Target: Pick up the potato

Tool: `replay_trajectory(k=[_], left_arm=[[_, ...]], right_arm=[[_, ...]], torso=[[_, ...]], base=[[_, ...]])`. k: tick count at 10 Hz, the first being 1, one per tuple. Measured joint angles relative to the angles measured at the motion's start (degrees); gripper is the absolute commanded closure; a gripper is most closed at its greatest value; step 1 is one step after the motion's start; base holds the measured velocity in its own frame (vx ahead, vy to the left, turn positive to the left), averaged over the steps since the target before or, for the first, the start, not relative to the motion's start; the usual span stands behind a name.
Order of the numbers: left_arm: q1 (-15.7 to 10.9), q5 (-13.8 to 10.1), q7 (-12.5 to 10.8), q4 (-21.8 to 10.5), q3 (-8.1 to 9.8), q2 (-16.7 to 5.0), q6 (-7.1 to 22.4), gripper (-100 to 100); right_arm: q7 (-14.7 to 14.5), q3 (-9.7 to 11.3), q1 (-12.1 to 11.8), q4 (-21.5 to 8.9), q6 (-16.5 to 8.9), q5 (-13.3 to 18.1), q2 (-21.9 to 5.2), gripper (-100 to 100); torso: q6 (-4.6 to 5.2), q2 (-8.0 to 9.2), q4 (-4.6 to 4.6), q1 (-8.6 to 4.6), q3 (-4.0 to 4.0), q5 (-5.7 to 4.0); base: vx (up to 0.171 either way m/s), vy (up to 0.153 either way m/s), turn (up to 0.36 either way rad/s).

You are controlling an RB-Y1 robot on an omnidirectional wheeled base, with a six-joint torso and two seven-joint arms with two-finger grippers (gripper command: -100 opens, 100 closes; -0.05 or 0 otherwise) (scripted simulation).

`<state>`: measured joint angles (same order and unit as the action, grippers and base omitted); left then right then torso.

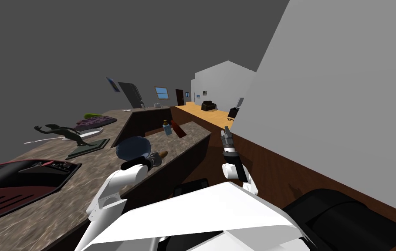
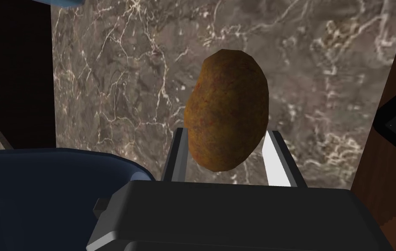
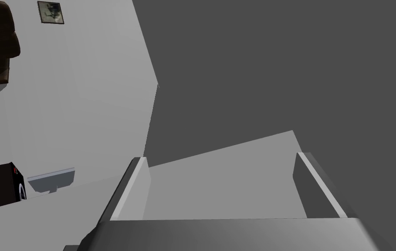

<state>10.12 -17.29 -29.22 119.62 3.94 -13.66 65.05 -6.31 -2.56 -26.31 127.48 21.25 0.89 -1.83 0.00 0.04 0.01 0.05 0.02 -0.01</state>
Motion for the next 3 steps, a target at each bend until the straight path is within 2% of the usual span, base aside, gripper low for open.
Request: replay_trajectory(k=[2, 3], left_arm=[[0.38, -0.21, -0.61, 2.14, 0.06, -0.36, 1.68, 100], [0.4, -0.25, -0.66, 2.29, 0.07, -0.4, 1.88, 0]], right_arm=[[0.0, 0.0, 0.0, 0.0, 0.0, 0.0, 0.0, 0], [0.0, 0.0, 0.0, 0.0, 0.0, 0.0, 0.0, 0]], torso=[[0.0, 0.03, 0.0, 0.0, 0.02, 0.0], [0.0, 0.01, -0.01, 0.0, 0.0, 0.01]], base=[[-0.002, 0.003, -0.008], [0.0, 0.0, 0.0]])
